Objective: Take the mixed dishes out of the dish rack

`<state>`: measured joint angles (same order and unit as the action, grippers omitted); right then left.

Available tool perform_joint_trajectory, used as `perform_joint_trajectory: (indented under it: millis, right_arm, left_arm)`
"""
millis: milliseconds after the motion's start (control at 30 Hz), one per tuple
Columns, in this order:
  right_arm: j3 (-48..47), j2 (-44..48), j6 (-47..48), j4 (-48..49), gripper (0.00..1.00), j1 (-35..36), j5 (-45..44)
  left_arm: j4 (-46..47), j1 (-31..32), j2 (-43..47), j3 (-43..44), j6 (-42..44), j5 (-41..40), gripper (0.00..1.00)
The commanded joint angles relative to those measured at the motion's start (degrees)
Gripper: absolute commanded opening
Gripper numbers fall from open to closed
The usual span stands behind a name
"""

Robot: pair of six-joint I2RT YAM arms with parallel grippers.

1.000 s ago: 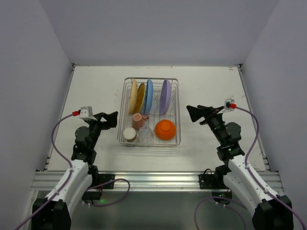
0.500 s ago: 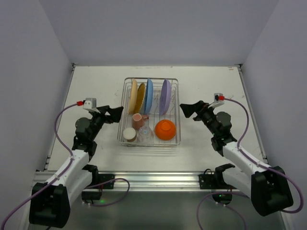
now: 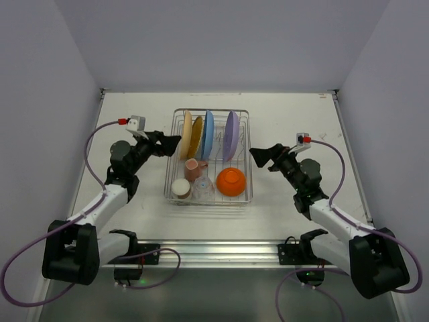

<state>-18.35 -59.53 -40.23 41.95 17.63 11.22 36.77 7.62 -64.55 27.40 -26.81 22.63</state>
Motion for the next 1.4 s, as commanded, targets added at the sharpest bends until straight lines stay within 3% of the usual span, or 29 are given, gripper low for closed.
perform_joint_trajectory:
  millis: [0, 233, 333, 367, 433, 600, 967, 1233, 1367]
  right_arm:
    - [-0.99, -1.20, 1.02, 3.31, 0.99, 0.22, 2.30]
    - [-0.81, -2.08, 1.12, 3.84, 0.99, 0.30, 3.01]
    - [-0.72, -1.47, 1.29, 3.57, 0.99, 0.30, 3.02]
    - [-0.72, -1.21, 1.47, 3.57, 0.99, 0.30, 2.93]
    - [-1.07, -1.21, 1.55, 3.05, 0.99, 0.30, 2.93]
    - [-2.13, -2.34, 1.47, 2.17, 0.99, 0.30, 3.89]
    - [-2.57, -2.26, 2.00, 1.20, 0.99, 0.30, 4.07]
    - [-3.27, -2.87, 2.26, 0.50, 0.99, 0.30, 4.25]
    - [-3.89, -3.49, 2.35, -0.12, 0.99, 0.30, 4.60]
  left_arm:
    - [-3.37, 3.44, -1.10, 5.90, 3.60, -1.08, 0.91]
    - [-8.47, 7.15, -4.26, 11.09, 6.77, -4.53, 0.86]
    - [-11.79, 7.24, -5.75, 13.46, 5.81, -5.14, 0.77]
    - [-12.42, 7.24, -6.02, 14.69, 5.89, -4.71, 0.66]
    - [-15.13, 7.41, -6.81, 16.45, 6.15, -5.66, 0.59]
    - [-17.35, 7.59, -8.39, 18.04, 6.42, -6.82, 0.59]
    - [-17.26, 7.94, -10.50, 19.01, 6.24, -4.88, 0.48]
    - [-16.47, 8.29, -12.26, 19.62, 5.54, -4.35, 0.48]
    - [-16.47, 8.47, -12.70, 19.80, 5.63, -4.09, 0.43]
